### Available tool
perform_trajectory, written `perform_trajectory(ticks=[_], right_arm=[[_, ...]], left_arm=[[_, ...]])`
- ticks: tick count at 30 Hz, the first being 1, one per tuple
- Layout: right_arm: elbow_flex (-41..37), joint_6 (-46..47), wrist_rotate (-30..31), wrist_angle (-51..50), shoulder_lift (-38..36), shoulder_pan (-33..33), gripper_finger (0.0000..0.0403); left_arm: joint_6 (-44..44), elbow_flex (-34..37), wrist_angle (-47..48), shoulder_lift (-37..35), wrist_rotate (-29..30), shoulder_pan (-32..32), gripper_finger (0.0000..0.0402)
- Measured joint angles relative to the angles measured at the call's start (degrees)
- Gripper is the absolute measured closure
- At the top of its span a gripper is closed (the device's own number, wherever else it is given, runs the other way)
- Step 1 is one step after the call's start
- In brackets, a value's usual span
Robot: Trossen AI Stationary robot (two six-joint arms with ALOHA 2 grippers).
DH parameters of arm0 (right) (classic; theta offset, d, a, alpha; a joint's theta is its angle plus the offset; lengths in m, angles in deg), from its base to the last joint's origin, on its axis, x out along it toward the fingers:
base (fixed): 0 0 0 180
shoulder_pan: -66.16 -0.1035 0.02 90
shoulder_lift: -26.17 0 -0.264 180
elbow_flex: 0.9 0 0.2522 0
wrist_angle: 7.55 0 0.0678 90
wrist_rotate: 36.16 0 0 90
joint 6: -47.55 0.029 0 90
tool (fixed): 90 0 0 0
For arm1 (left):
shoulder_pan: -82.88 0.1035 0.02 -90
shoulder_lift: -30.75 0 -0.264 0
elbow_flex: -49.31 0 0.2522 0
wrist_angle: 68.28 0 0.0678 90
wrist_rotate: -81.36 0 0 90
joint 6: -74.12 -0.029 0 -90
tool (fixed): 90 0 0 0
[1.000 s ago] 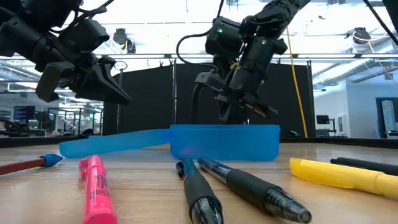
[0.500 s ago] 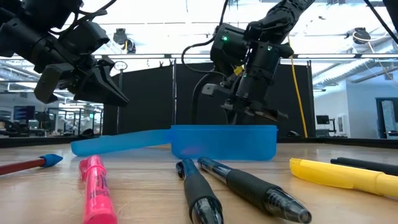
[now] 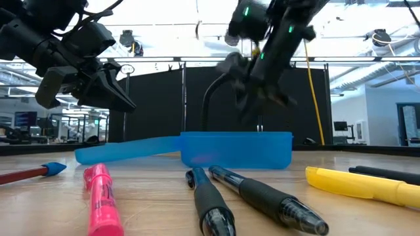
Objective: Pick & place school supplies into a supply box
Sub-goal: Put the brown pencil into the blue supply box
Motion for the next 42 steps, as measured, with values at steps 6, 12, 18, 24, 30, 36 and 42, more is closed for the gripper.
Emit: perform_trajectory(ticks=[6, 12, 18, 24, 30, 36, 42], right_arm=[[-0.3, -21.1, 15.5, 1.3, -8.2, -7.9, 0.0335], [-5.4, -34.4, 13.3, 14.1, -14.2, -12.9, 0.0362], [-17.3, -45.1, 6.7, 31.0, -20.3, -14.5, 0.0398], [-31.9, -46.2, 4.4, 42.8, -28.9, -14.4, 0.04], [-40.3, -46.1, 6.3, 44.4, -40.1, -12.1, 0.0402], [-48.2, -47.8, -2.4, 51.2, -47.9, -5.5, 0.0402], [-54.1, -49.0, -9.5, 51.8, -51.1, 1.3, 0.0402]], left_arm=[[1.3, 0.0, 0.0, 0.0, 1.0, 0.0, 0.0364], [-1.6, 0.0, -5.3, 0.0, 5.5, 0.1, 0.0364], [-7.3, 0.0, -15.4, 0.0, 6.7, 0.1, 0.0364], [-10.9, 0.0, -16.5, 0.0, 6.7, 0.0, 0.0364], [-8.0, 0.0, -17.4, 0.0, 8.1, 0.0, 0.0364], [4.4, 0.0, -17.0, 0.0, 9.6, -0.2, 0.0364], [9.1, 0.0, -16.8, 0.0, 9.3, -0.4, 0.0364]])
